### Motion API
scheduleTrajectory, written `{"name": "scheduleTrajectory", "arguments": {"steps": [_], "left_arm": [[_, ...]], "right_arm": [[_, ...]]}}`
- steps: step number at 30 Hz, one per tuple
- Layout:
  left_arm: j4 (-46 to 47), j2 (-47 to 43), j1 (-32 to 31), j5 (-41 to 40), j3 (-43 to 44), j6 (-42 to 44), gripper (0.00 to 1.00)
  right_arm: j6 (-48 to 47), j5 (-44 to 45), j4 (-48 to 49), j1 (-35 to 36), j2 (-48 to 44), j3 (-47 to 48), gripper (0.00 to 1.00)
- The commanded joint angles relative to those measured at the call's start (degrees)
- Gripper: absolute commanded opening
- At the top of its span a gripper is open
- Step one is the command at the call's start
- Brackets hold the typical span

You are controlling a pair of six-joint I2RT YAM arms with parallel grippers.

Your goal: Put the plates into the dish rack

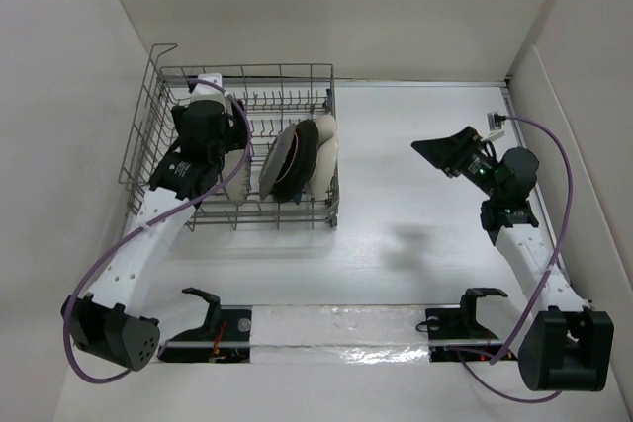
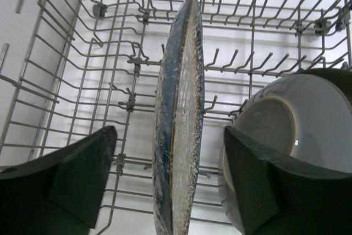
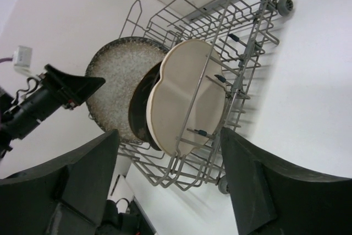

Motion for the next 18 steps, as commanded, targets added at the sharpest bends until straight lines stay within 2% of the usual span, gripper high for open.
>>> {"name": "scheduleTrajectory", "arguments": {"steps": [1,8,10,11,12,13,18], "left_arm": [[3.03,-3.68,-0.18,-1.91,2.98,-3.24,0.79],[2.58,-7.9,-0.18,0.63,6.15,-7.02,0.85],[3.64,-10.79,-0.18,3.34,6.59,-8.17,0.86],[3.99,-12.11,-0.18,4.41,6.68,-8.78,0.92],[5.12,-14.73,-0.18,5.63,6.42,-9.31,0.93],[5.83,-16.24,-0.18,8.08,5.54,-10.18,0.99],[9.7,-26.16,-0.18,11.89,1.41,-12.04,0.99]], "right_arm": [[-2.14,1.48,-0.6,0.99,0.41,2.79,0.83],[-7.5,5.26,-7.1,2.22,0.07,5.33,1.0],[-9.26,7.19,-8.68,3.53,0.24,5.86,1.0],[-9.61,7.55,-9.04,3.54,0.76,5.95,1.0],[-10.05,7.64,-9.21,3.54,1.03,6.3,1.0],[-10.14,7.47,-9.39,4.06,1.29,6.56,1.0],[-9.61,6.06,-9.92,4.59,1.12,7.88,1.0]]}}
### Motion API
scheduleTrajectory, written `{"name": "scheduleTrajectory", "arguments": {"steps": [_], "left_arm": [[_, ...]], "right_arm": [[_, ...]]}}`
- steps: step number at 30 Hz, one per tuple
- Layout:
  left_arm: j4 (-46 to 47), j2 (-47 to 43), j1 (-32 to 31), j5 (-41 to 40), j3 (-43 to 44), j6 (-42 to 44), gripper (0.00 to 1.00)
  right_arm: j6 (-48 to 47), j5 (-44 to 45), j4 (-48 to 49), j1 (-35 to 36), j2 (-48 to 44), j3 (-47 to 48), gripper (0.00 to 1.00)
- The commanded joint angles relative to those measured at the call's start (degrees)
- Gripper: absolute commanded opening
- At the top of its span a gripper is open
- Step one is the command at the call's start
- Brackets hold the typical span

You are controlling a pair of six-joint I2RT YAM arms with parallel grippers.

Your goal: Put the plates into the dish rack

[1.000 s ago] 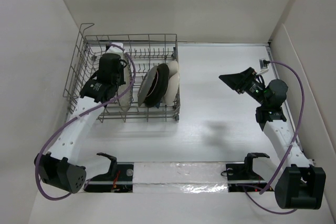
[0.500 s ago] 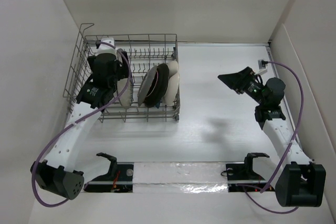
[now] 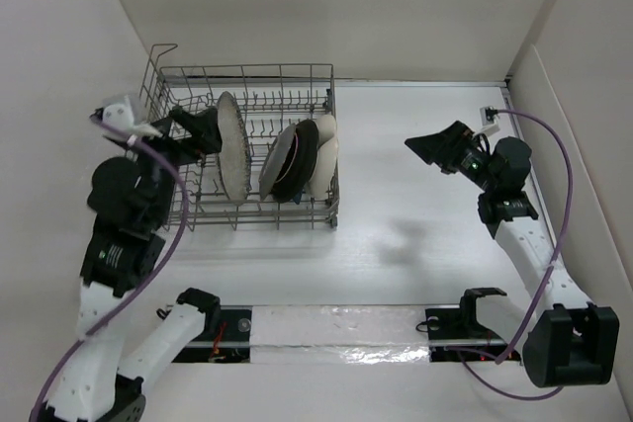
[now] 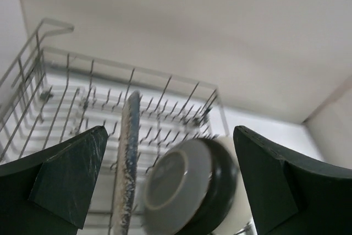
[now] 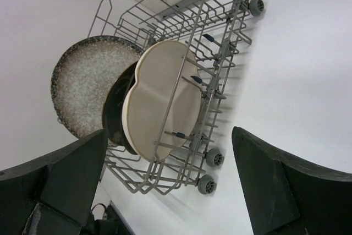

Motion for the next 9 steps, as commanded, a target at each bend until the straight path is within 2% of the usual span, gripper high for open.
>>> {"name": "scheduleTrajectory", "arguments": {"steps": [1,6,9], "left_arm": [[5.48,-5.85,-0.18,3.49,-3.94,-2.64,0.99],[8.29,-12.36,-0.18,4.46,-11.34,-2.38,0.99],[8.65,-12.72,-0.18,4.9,-12.93,-2.37,0.99]], "right_arm": [[-1.37,0.18,-1.04,0.99,-1.54,4.34,1.0],[-2.16,1.58,-3.42,3.0,-5.94,6.9,1.0],[-3.74,4.39,-6.05,4.41,-8.05,8.39,1.0]]}}
